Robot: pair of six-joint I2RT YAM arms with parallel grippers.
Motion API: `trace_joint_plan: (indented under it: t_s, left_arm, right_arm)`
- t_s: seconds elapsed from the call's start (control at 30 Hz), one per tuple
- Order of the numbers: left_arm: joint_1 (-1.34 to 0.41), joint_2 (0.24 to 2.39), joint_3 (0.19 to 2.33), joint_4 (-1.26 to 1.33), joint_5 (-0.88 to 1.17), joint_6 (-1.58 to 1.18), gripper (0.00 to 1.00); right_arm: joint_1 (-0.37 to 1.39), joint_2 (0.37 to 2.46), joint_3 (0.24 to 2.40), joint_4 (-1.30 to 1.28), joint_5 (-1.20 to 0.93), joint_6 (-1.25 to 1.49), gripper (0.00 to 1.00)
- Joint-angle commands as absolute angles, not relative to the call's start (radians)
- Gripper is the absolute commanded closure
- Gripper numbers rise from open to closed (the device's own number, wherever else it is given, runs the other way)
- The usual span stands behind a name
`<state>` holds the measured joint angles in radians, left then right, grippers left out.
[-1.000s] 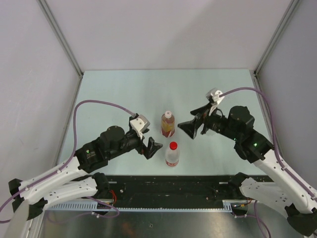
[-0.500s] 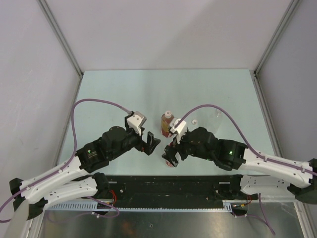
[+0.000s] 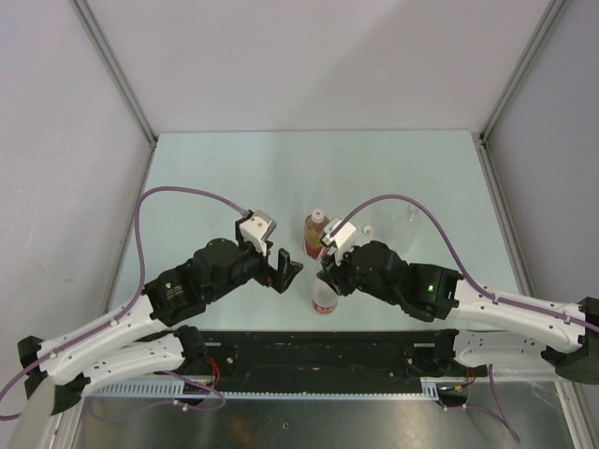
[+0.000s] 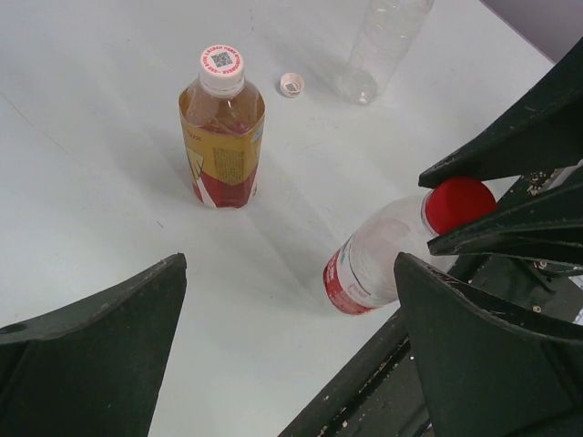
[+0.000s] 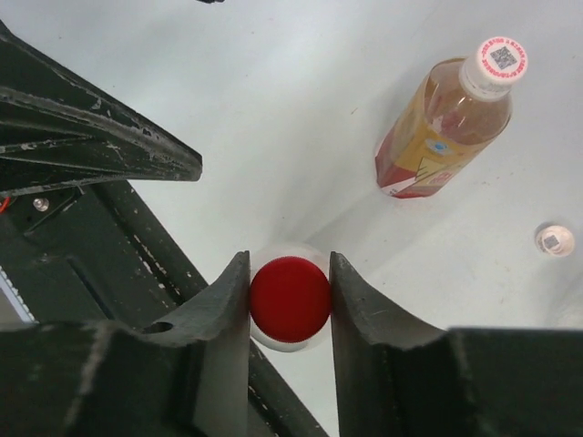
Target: Unscrew the bottle caps
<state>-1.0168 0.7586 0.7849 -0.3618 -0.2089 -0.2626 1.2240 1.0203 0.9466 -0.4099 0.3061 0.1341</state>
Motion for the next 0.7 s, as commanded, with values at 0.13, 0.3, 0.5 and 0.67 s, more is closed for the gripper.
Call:
trace_joint_plan:
  t_s: [0.13,0.3,0.5,0.67]
  left_arm:
    - [-1.011,0.752,0.796,-0.356,-0.237,-0.251,0.01]
    - [-1.012,0.746,0.804,-0.357,-0.237,-0.236,0.01]
    - [-1.011,0.718,0.819,-0.357,-0.225,-0.208,0.01]
    - [-1.011,0.678,0.834,-0.357,-0.198,-0.186,0.0]
  right_arm:
    - [1.154,1.003,0.933,-0.348,0.212,0.153,0.93]
    - [1.083,0.984,0.932,-0.321,0.117,0.165,1.0]
    - [0.919,0.927,0.933,-0.251,-0.092,0.188,1.0]
    - [0.729,0.901,0.939,-0.187,-0.349,0.238,1.0]
